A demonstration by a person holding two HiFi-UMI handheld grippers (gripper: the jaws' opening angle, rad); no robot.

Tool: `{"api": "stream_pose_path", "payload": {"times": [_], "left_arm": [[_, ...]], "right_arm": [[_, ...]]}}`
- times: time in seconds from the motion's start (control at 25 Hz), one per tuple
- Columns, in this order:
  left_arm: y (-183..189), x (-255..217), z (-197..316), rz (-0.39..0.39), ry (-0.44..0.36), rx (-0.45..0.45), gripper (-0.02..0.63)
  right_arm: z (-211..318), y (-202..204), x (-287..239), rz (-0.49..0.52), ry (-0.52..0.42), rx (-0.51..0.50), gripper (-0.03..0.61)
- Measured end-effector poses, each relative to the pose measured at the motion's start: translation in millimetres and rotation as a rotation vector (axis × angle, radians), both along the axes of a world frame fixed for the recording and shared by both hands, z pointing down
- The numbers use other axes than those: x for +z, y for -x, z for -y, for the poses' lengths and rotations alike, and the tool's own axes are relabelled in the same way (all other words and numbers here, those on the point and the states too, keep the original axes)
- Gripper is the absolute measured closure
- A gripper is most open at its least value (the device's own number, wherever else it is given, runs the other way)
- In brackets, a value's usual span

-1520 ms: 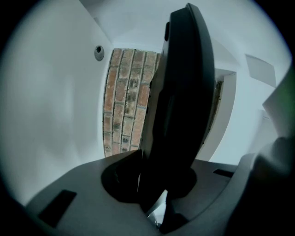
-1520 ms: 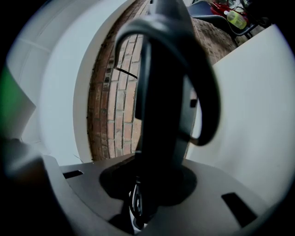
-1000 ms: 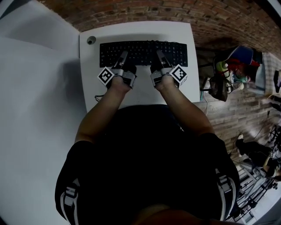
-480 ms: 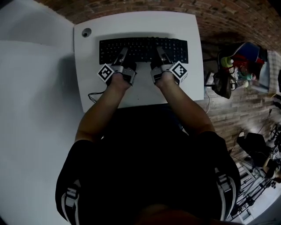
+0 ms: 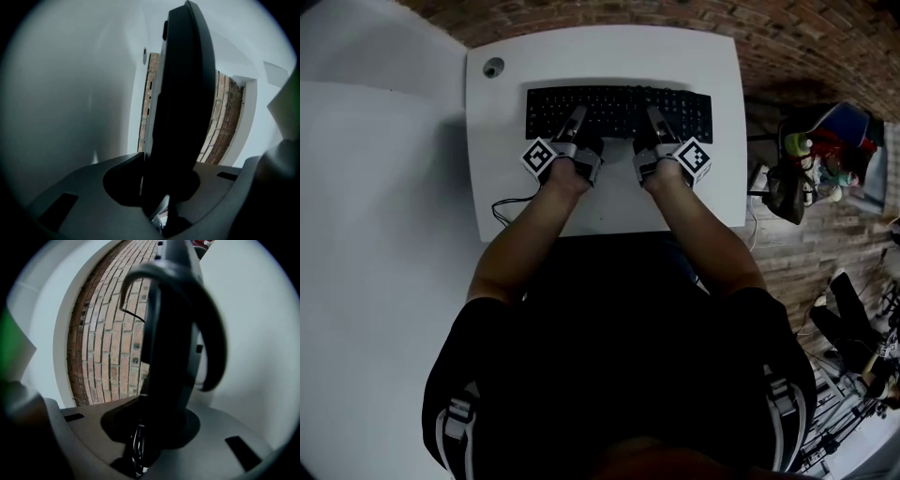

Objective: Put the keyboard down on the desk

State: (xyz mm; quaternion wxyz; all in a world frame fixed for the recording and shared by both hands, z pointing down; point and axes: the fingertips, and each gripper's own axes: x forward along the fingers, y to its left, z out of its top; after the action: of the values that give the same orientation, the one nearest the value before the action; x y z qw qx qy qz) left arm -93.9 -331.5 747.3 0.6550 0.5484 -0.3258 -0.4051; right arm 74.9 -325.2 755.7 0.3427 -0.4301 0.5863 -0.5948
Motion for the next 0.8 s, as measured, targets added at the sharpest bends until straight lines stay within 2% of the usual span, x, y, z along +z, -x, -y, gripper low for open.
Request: {"api": "stream_pose_path", "payload": {"times": [0.16, 0.36, 0.8], "left_arm": [[-3, 17, -1, 0.018, 0.022, -0.002, 0.526], [2, 46, -4, 0.084, 0.065, 0.006, 0.526], [0, 43, -5, 0.095, 0.102, 0.002, 0.528]], "right_arm": [[-1, -3, 17, 0.004, 0.036, 0.001, 0.462], [-3, -5, 33, 0.012, 0.071, 0.011, 0.462], [-3, -4, 43, 0.025, 0.108, 0.016, 0.462]]}}
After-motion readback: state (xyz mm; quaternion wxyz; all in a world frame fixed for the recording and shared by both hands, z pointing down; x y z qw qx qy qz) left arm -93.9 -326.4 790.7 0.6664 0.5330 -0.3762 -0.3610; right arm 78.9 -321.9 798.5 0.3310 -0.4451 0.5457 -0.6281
